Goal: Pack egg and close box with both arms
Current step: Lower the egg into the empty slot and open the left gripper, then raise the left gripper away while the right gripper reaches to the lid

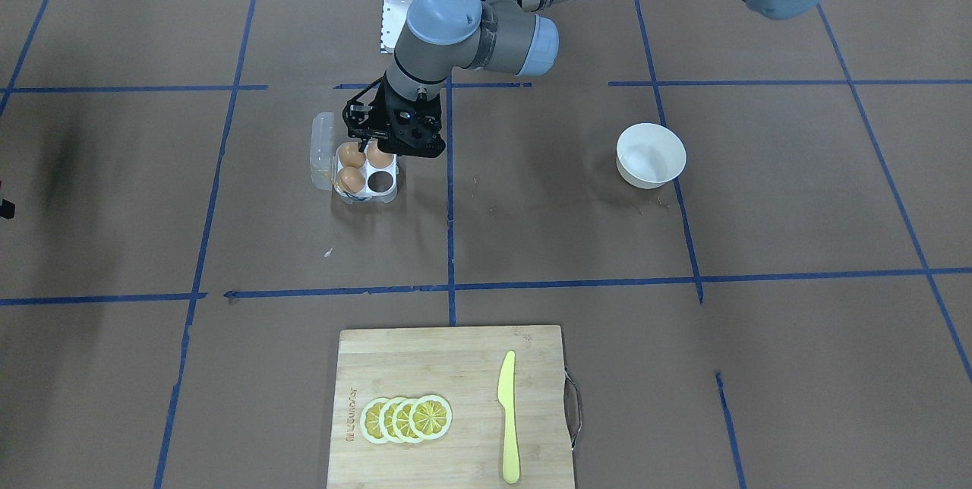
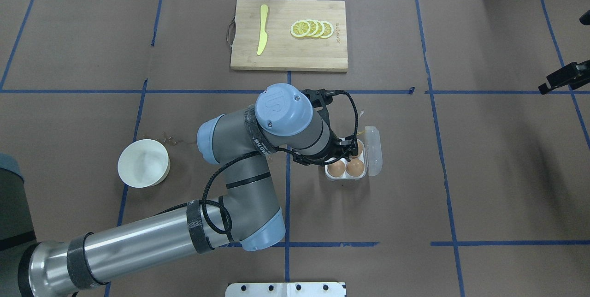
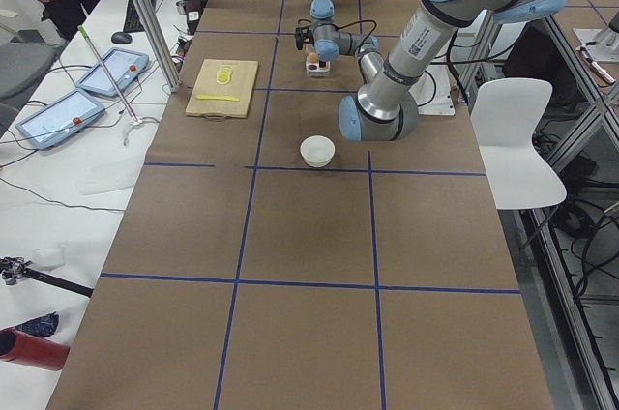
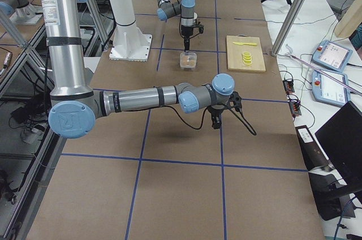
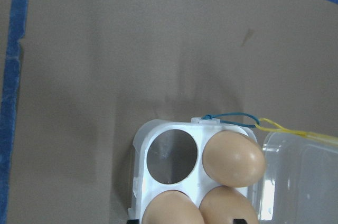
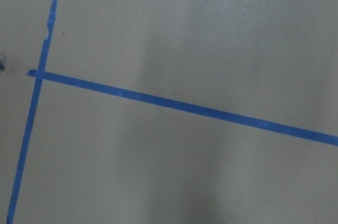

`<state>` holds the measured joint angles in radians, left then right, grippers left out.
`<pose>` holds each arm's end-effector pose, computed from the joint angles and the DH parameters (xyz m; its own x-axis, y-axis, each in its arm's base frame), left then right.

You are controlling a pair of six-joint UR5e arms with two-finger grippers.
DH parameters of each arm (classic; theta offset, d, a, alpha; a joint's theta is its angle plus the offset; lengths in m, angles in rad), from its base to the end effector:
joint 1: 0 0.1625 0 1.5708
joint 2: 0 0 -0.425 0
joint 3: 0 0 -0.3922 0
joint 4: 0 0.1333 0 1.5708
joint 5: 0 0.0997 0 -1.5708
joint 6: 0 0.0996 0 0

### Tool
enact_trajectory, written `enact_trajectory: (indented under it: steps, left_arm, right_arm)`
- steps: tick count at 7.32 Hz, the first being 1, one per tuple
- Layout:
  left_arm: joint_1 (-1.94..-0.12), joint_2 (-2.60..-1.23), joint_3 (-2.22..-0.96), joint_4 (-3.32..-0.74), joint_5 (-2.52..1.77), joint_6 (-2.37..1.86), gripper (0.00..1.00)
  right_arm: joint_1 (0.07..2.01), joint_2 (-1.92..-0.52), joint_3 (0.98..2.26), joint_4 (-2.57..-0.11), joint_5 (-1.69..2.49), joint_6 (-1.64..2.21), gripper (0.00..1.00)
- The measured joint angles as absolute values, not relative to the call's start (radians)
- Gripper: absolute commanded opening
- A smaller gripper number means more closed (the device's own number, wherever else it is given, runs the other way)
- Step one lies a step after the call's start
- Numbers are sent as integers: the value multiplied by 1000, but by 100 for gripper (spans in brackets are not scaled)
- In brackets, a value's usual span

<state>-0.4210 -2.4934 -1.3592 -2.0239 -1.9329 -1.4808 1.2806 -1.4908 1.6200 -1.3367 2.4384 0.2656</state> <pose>0.6545 -0.4004 0.1084 0.3672 -0.0723 -0.9273 0.0524 0.9970 -0.0570 -0.0993 -0.5328 0.5604 0.5933 -0.1941 0.7813 0.1158 0.9810 0.1557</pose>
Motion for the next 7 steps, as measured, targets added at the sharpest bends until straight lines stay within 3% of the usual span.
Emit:
enact_trajectory:
  steps: [3,4,5,7]
  left_arm:
    - [-466,-2393,-1520,-1936,-1940,-1392,65]
    - [-504,-2344,-1611,-1852,-1954,-1318,64]
    - [-559,-2301,-1689,-1764,-1986,-1226,64]
    - [-687,-2186,-1810,-1682,-2038,-1033,64]
  right_arm:
    - [1192,-1486,1669,-1239,2419,499,96]
    - [1118,-1485,1674,-1136,2352,640,33]
    - [1019,-1483,1677,-1017,2256,825,0]
    - [863,-1473,1712,-896,2152,1083,0]
